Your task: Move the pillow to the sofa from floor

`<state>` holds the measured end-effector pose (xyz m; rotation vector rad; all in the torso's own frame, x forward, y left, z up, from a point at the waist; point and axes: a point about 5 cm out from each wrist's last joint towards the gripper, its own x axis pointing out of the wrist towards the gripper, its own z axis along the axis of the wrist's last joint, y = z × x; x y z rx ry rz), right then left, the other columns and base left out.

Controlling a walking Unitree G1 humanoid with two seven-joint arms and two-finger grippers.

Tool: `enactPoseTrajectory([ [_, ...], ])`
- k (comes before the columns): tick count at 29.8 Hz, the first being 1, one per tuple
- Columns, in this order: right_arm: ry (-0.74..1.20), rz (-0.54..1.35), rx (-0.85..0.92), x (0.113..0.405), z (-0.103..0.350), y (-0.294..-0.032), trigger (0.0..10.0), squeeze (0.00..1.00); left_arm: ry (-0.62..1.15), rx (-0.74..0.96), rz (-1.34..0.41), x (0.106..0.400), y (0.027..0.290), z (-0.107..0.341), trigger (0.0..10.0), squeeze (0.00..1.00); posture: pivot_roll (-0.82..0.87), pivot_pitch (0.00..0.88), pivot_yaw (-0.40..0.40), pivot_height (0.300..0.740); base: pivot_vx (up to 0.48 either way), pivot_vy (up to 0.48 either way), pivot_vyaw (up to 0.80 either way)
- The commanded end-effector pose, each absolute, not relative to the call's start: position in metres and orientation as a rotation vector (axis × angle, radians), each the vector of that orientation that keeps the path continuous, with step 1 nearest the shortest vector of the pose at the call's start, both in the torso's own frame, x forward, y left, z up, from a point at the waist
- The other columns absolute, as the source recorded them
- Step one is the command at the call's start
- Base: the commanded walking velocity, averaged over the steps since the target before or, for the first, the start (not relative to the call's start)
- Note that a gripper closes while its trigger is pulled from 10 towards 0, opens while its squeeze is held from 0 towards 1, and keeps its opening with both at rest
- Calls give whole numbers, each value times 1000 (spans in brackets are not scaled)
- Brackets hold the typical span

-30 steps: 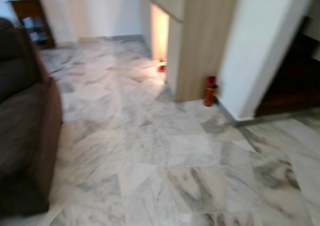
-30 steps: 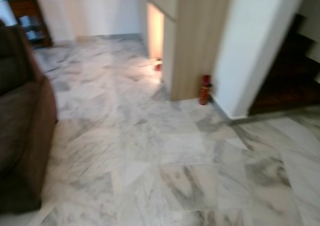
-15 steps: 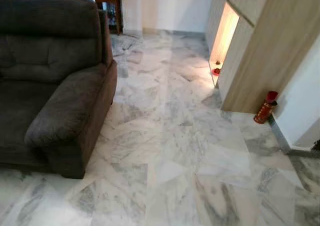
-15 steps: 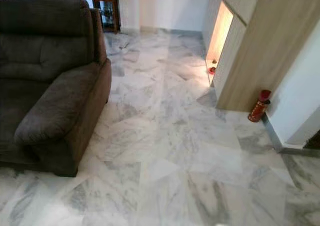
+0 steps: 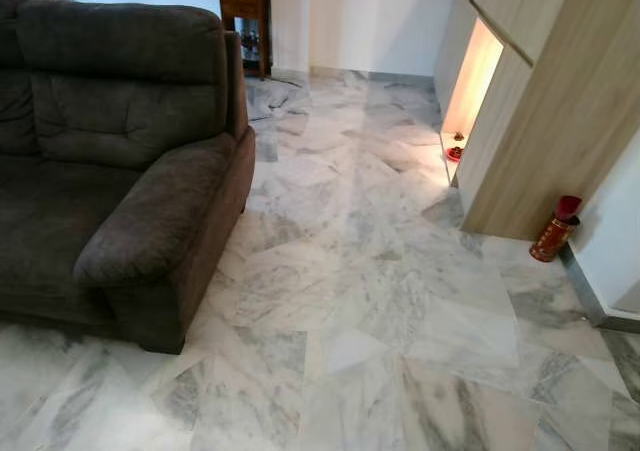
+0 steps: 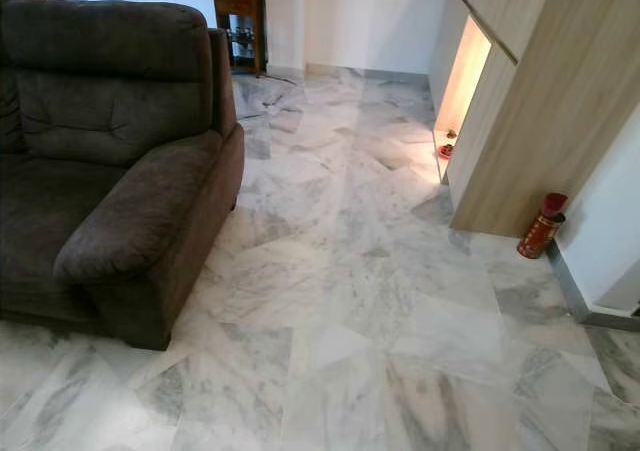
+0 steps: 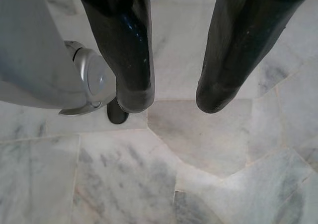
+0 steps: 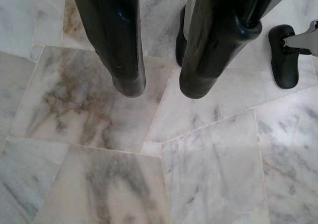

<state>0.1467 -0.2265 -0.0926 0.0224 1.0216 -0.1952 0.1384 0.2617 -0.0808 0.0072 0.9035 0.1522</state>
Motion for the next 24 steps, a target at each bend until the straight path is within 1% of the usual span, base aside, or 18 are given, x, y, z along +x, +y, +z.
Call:
enactPoseTrajectory([
  [1, 935, -119, 140, 183, -83, -192, 10000, 0, 968, 52, 111, 160, 242, -82, 10000, 0, 173, 47, -24, 740, 0, 0, 800],
  [6, 934, -130, 169, 183, -84, -190, 10000, 0, 968, 53, 101, 159, 240, -83, 10000, 0, 172, 48, -22, 740, 0, 0, 800],
  [8, 929, -153, 199, 183, -84, -191, 10000, 0, 965, 47, 107, 159, 240, -83, 10000, 0, 172, 49, -23, 740, 0, 0, 0],
  [13, 936, -153, 195, 182, -84, -192, 10000, 0, 980, 58, 95, 158, 239, -84, 10000, 0, 175, 49, -24, 740, 0, 0, 0],
  [16, 939, -153, 201, 182, -84, -191, 10000, 0, 984, 44, 110, 157, 239, -84, 10000, 0, 175, 51, -26, 740, 0, 334, 0],
  [24, 943, -159, 186, 182, -84, -192, 10000, 0, 995, 58, 106, 155, 240, -85, 10000, 0, 176, 52, -28, 740, 0, 480, 0],
])
